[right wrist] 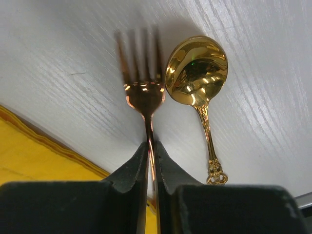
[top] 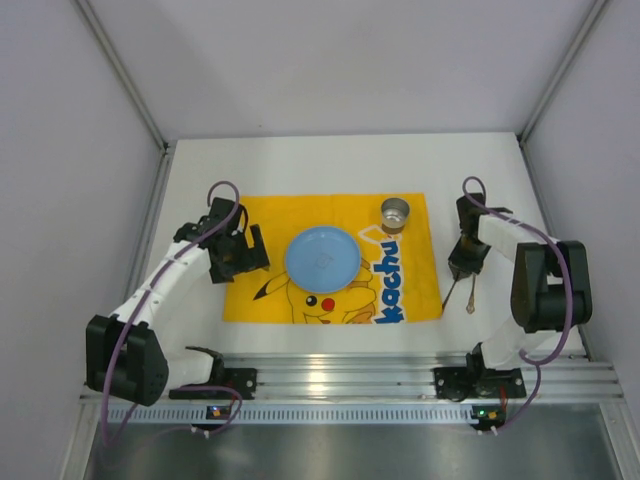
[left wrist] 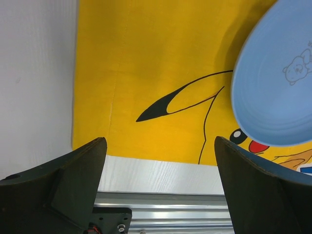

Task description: Set the dinner table for one person

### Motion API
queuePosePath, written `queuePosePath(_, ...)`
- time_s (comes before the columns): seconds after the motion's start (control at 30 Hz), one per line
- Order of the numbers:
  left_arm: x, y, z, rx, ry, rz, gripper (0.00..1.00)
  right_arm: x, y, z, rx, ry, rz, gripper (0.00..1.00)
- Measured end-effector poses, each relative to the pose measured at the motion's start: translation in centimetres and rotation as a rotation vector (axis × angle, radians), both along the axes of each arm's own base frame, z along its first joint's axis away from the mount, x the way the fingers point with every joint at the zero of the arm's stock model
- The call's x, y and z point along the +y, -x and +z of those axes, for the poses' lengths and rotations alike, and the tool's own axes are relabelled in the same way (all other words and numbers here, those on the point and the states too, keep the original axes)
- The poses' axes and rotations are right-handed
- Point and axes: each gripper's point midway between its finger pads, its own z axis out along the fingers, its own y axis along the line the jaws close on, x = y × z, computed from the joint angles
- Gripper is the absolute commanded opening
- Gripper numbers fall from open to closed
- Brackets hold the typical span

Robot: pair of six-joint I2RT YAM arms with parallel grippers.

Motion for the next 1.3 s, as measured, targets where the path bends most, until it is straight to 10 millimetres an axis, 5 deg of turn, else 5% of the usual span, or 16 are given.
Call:
queuePosePath(0.43, 0.0, -0.8, 1.2, -0.028, -0.003, 0.02, 0.97, -0.4, -1.9, 1.7, -0.014, 0.081, 0.086, 0.0)
queuePosePath(0.53, -0.1, -1.4, 1.9, -0.046, 0.006, 0.027, 0.97, 0.0, -3.8, 4.4, -0.072, 0.121, 0.119, 0.0)
queuePosePath(0.7, -0.2, -1.9, 3.0, -0.07, 0.009, 0.032, 0.97, 3.0, -7.0, 11.6, -0.24, 0.175, 0.202, 0.0)
queuePosePath(0.87, 0.0, -1.9, 4.3, -0.092, 0.004, 0.039, 0.97, 10.1, -8.1, 18.7, -0.405, 0.153, 0.337, 0.0)
queuePosePath(1.03, 1.4, -1.2, 6.6, -0.151, -0.036, 0.069, 0.98, 21.1, -7.5, 23.6, -0.537, -0.038, 0.502, 0.0)
queuePosePath(1.17, 3.3, -0.1, 9.2, -0.233, -0.09, 0.13, 0.98, 30.8, -6.2, 23.3, -0.545, -0.292, 0.612, 0.0)
queuePosePath(1.3, 5.1, 1.8, 11.6, -0.327, -0.117, 0.192, 0.98, 39.3, -6.4, 19.0, -0.458, -0.474, 0.668, 0.0)
